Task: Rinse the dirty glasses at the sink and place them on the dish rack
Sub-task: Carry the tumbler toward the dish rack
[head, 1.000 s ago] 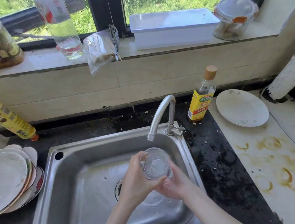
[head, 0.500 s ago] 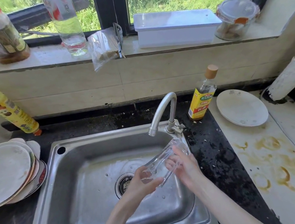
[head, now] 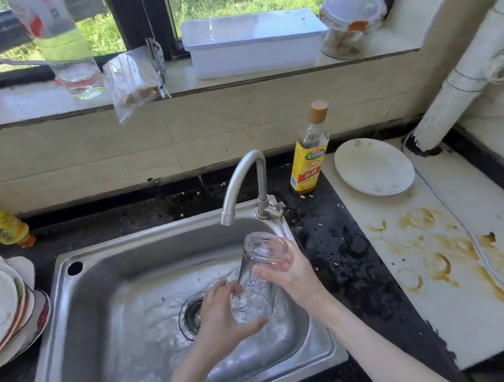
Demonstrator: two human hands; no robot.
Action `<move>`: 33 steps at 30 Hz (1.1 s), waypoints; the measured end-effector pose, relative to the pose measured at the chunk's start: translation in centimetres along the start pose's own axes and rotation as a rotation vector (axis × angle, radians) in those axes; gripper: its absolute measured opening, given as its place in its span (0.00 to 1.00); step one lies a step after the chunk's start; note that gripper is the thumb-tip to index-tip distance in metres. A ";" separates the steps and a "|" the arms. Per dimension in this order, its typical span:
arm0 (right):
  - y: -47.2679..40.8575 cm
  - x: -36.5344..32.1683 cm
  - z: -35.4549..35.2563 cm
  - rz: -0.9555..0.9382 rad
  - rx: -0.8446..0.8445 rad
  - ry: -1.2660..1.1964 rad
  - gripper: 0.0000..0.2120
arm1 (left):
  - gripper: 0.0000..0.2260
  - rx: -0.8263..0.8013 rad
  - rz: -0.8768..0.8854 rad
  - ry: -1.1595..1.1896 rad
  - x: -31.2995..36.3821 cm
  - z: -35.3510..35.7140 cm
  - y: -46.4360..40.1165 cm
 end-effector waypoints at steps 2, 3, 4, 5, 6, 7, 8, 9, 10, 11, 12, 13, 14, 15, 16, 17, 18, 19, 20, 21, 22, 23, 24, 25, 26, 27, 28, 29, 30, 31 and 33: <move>0.8 0.3 -0.5 -0.010 0.007 0.024 0.27 | 0.31 -0.017 0.017 0.005 0.5 0.7 0.5; 1.3 0.3 -0.8 -0.015 0.012 0.034 0.28 | 0.31 -0.010 0.041 0.011 1.1 0.8 0.7; 1.8 0.1 -1.1 -0.018 0.018 0.043 0.28 | 0.31 -0.004 0.067 0.016 1.7 0.9 0.9; 2.2 0.1 -1.6 -0.021 0.029 0.061 0.28 | 0.31 -0.012 0.082 0.011 2.2 1.2 1.1; 2.8 -0.1 -2.0 -0.028 0.041 0.084 0.29 | 0.32 -0.033 0.089 0.000 2.5 1.6 1.4; 3.4 -0.2 -2.6 -0.042 0.061 0.116 0.29 | 0.33 -0.059 0.096 -0.019 2.8 2.1 1.6; 4.1 -0.4 -3.1 -0.058 0.080 0.145 0.30 | 0.34 -0.079 0.119 -0.044 3.2 2.6 1.9; 5.0 -0.5 -3.7 -0.078 0.102 0.176 0.30 | 0.36 -0.100 0.145 -0.074 3.6 3.2 2.2; 6.1 -0.7 -4.3 -0.100 0.128 0.207 0.30 | 0.38 -0.121 0.182 -0.107 4.2 3.7 2.7; 7.2 -0.7 -4.9 -0.114 0.160 0.233 0.30 | 0.41 -0.149 0.218 -0.146 4.8 4.3 3.3; 8.7 -0.8 -5.5 -0.123 0.191 0.238 0.31 | 0.44 -0.186 0.250 -0.197 5.5 5.0 4.1; 10.2 -0.6 -6.3 -0.127 0.225 0.224 0.31 | 0.47 -0.221 0.287 -0.261 6.3 5.7 5.1; 12.0 -0.4 -7.3 -0.133 0.259 0.205 0.30 | 0.48 -0.249 0.337 -0.334 7.2 6.4 6.2; 13.9 -0.1 -8.3 -0.135 0.294 0.187 0.30 | 0.49 -0.273 0.396 -0.404 8.1 7.2 7.5; 15.9 0.3 -9.4 -0.129 0.331 0.177 0.31 | 0.52 -0.303 0.450 -0.470 9.0 8.1 8.7; 18.0 0.8 -10.5 -0.125 0.376 0.170 0.32 | 0.54 -0.333 0.504 -0.533 9.9 9.0 10.2; 20.4 1.3 -11.6 -0.127 0.423 0.171 0.33 | 0.54 -0.348 0.563 -0.586 10.8 9.8 11.7; 22.8 1.8 -12.6 -0.130 0.471 0.180 0.34 | 0.54 -0.363 0.621 -0.628 11.7 10.6 13.2; 25.4 2.2 -13.5 -0.134 0.523 0.190 0.34 | 0.54 -0.377 0.678 -0.656 12.6 11.4 14.9; 28.2 2.8 -14.4 -0.130 0.574 0.191 0.34 | 0.54 -0.395 0.730 -0.677 13.6 12.2 16.7; 31.1 3.2 -15.2 -0.127 0.619 0.185 0.34 | 0.53 -0.407 0.787 -0.686 14.7 13.1 18.6; 33.9 3.7 -16.0 -0.118 0.662 0.180 0.34 | 0.52 -0.416 0.849 -0.688 15.9 14.0 20.4; 36.9 4.3 -16.8 -0.108 0.707 0.175 0.34 | 0.51 -0.435 0.911 -0.688 17.1 15.1 22.4; 40.0 4.9 -17.6 -0.095 0.760 0.165 0.34 | 0.51 -0.471 0.968 -0.690 18.1 16.4 24.6; 43.2 5.6 -18.6 -0.082 0.823 0.150 0.34 | 0.50 -0.508 1.024 -0.690 19.2 17.6 26.9; 46.4 6.4 -19.5 -0.074 0.894 0.132 0.35 | 0.50 -0.547 1.065 -0.682 20.1 18.9 29.2; 49.7 7.2 -20.2 -0.065 0.966 0.118 0.35 | 0.49 -0.598 1.102 -0.677 21.0 20.2 31.4; 52.9 8.0 -20.8 -0.050 1.037 0.105 0.35 | 0.47 -0.657 1.157 -0.693 21.8 21.6 33.9; 56.1 8.7 -21.2 -0.032 1.105 0.089 0.35 | 0.43 -0.685 1.238 -0.731 22.5 22.9 36.3; 59.2 9.7 -21.6 -0.012 1.177 0.066 0.35 | 0.38 -0.703 1.300 -0.767 23.1 24.1 38.5; 65.3 11.0 -22.0 0.013 1.318 0.024 0.35 | 0.31 -0.716 1.435 -0.769 24.6 26.5 42.8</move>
Point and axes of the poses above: each hand's wrist, its own y-axis away from the middle knuckle, its own z-axis out of the palm, x = y × z, the point moved 10 cm from there along -y, towards the middle knuckle, and after that the axes turned 3 degrees about x, right-handed, at the moved point
